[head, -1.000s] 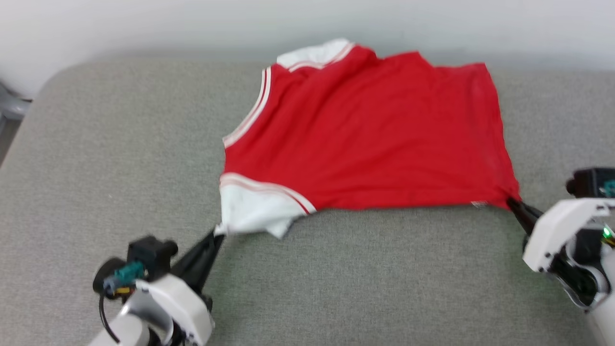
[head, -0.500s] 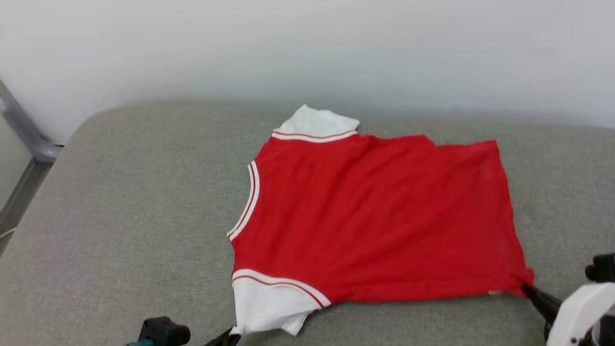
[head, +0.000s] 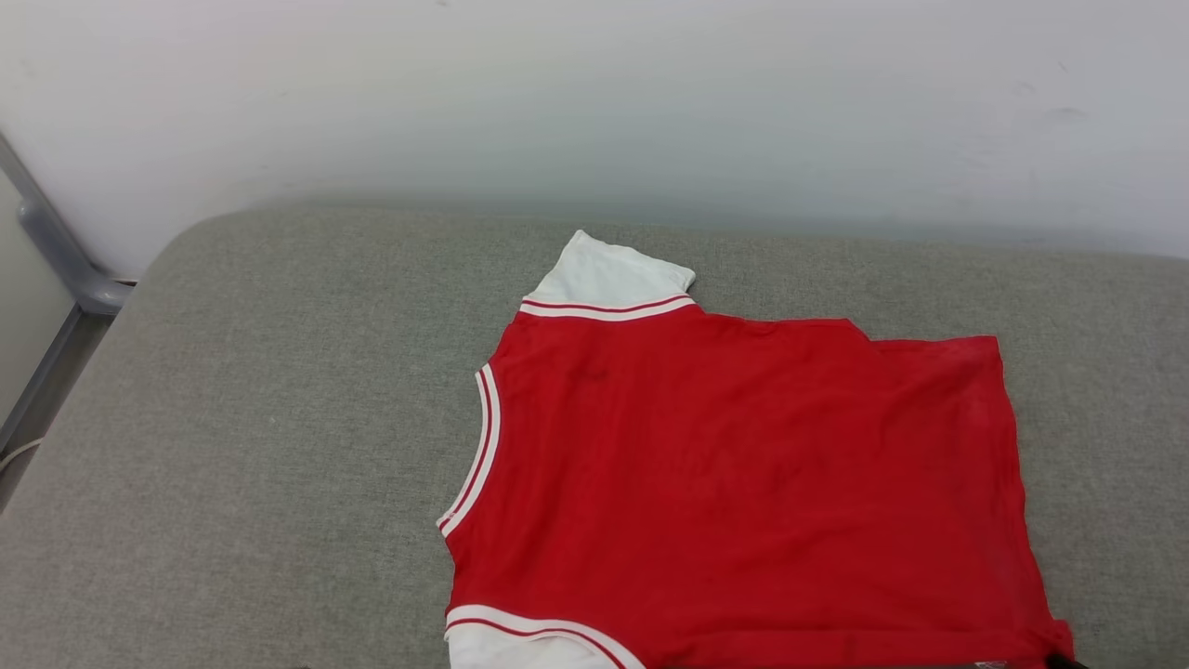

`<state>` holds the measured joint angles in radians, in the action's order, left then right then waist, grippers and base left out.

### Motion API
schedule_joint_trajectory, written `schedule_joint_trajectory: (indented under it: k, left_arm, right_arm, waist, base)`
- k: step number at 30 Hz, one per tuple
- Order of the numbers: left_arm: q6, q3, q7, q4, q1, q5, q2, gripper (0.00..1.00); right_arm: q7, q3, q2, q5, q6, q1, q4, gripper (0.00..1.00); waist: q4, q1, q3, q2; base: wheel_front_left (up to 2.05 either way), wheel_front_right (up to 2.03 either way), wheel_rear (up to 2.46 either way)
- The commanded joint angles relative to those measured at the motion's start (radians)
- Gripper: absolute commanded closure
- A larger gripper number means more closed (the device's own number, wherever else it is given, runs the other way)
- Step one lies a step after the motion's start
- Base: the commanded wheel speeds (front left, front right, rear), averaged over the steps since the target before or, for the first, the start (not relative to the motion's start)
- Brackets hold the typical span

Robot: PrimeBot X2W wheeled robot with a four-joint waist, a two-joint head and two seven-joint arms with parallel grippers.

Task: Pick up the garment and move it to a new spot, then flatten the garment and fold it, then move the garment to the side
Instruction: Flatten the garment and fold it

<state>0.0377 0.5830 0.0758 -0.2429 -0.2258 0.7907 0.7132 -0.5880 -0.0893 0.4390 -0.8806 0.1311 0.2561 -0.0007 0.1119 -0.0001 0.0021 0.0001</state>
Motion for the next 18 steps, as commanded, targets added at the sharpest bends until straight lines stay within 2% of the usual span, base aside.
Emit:
schedule_joint_trajectory:
  k: [1,8,13,18]
  left_arm:
    - [-0.005,-0.012,-0.015,-0.008,0.022,-0.008,-0.001,1.00]
    - [0.000,-0.067,-0.068,-0.004,0.134,-0.041,-0.014,1.00]
    - [0.018,-0.088,-0.052,0.013,0.242,-0.050,-0.016,1.00]
    - [0.041,-0.086,-0.026,0.058,0.362,-0.062,-0.025,1.00]
  right_arm:
    - [-0.008,-0.014,-0.008,0.005,-0.001,0.011,-0.018,1.00]
    - [-0.078,-0.073,-0.069,-0.002,-0.001,-0.051,-0.094,1.00]
    - [-0.135,-0.108,-0.098,0.017,-0.001,-0.134,-0.120,1.00]
    - [-0.183,-0.123,-0.108,0.085,-0.001,-0.225,-0.120,1.00]
  waist:
    - [-0.002,0.0001,0.005,-0.0001]
    - [-0.009,0.0001,0.046,-0.0001]
    - [-0.018,0.0001,0.104,-0.0001]
    - [-0.024,0.0001,0.178,-0.0001]
  base:
    - [0.00,0.00,0.00]
    - [0.00,0.00,0.00]
    - [0.00,0.00,0.00]
    - [0.00,0.00,0.00]
